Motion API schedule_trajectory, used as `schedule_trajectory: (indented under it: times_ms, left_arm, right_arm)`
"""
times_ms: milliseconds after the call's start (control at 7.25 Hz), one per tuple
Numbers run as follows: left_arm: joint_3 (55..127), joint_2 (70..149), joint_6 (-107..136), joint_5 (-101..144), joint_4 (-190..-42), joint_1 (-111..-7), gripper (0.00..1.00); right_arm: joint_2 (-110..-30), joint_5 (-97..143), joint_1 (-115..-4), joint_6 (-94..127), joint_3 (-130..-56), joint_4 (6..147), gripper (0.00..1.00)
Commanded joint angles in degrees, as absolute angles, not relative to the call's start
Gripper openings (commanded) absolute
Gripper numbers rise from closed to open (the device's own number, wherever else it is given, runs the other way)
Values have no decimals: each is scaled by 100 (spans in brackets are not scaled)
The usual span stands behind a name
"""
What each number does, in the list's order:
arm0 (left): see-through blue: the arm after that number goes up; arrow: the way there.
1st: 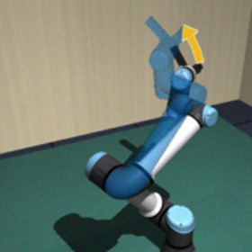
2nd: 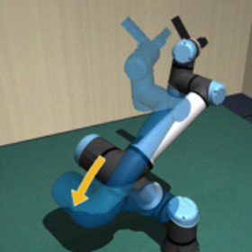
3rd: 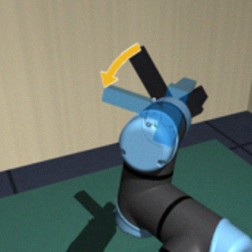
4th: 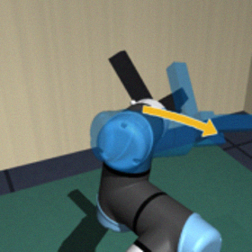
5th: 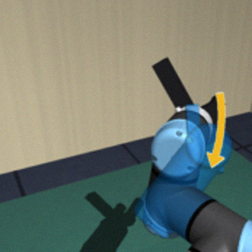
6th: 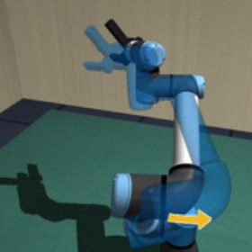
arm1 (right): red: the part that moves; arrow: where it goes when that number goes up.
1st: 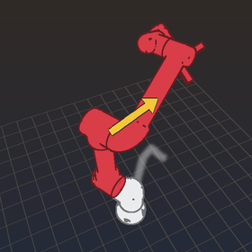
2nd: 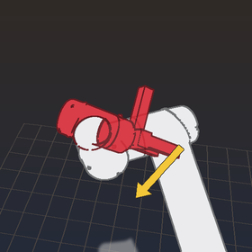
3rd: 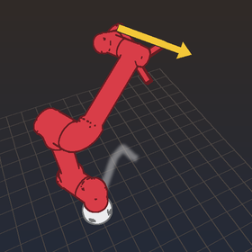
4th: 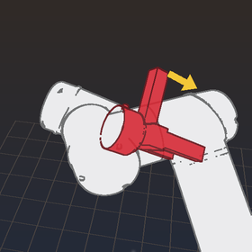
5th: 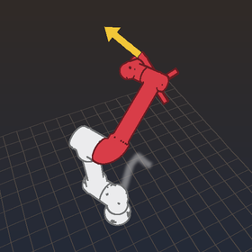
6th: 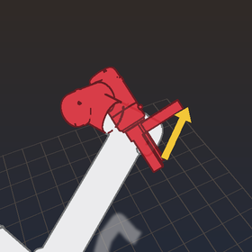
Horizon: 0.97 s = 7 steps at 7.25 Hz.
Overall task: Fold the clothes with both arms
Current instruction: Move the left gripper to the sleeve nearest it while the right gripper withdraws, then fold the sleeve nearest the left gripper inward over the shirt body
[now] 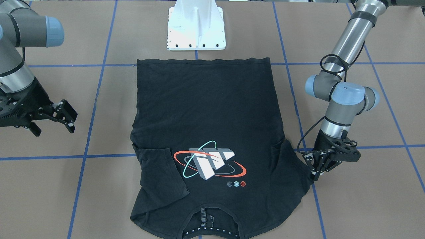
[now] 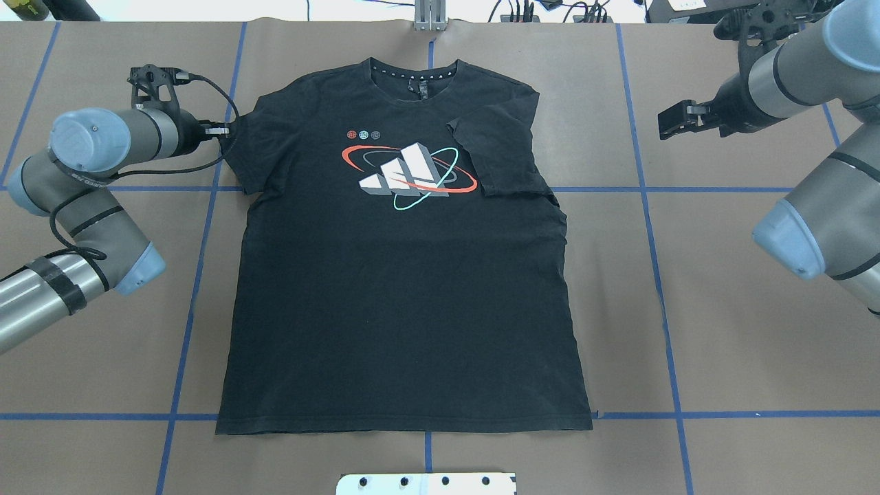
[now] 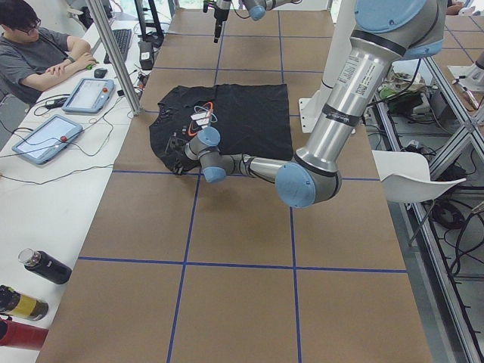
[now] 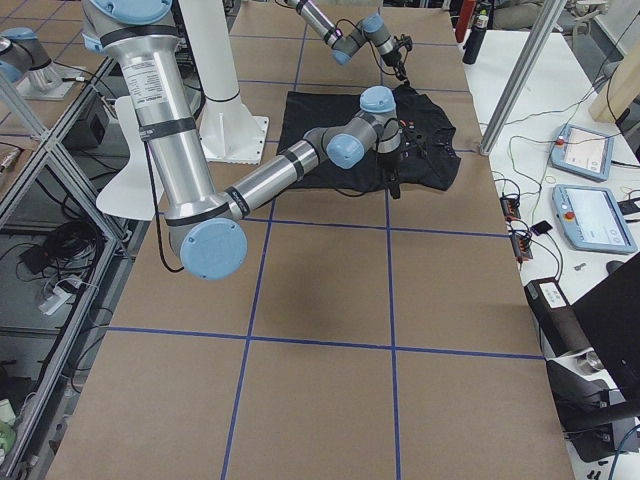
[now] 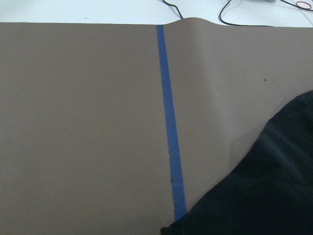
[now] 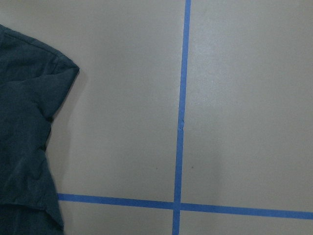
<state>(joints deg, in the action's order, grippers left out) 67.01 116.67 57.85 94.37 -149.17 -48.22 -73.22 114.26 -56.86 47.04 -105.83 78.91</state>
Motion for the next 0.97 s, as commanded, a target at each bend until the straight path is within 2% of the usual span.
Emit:
schedule_trajectory:
  times_ms: [0,138,414,689,827]
  left_arm:
    - [7256,11768,5783,9571,-14156,-4834,0]
    - [7529,12003,5844,9554,-13559,-4834,0]
    - [7576,12758,6246,9536,-12450,-4703,0]
    - [7428,13129,6862,9423,-12270,-4265,0]
    - [7070,13435,7090,9187,-12270,-4054,0]
  right_arm:
    - [-7321,11426,-5687,4711,-10582,7893,100]
    - [-7321,11426,-5687,4711,-10591,7893,100]
    - [-7304,11426,-5678,4711,-10591,7892,100]
    - [-7321,11426,-5678,4711,-10582,7893,100]
    - [-7321,11426,-5678,4711,-10582,7893,100]
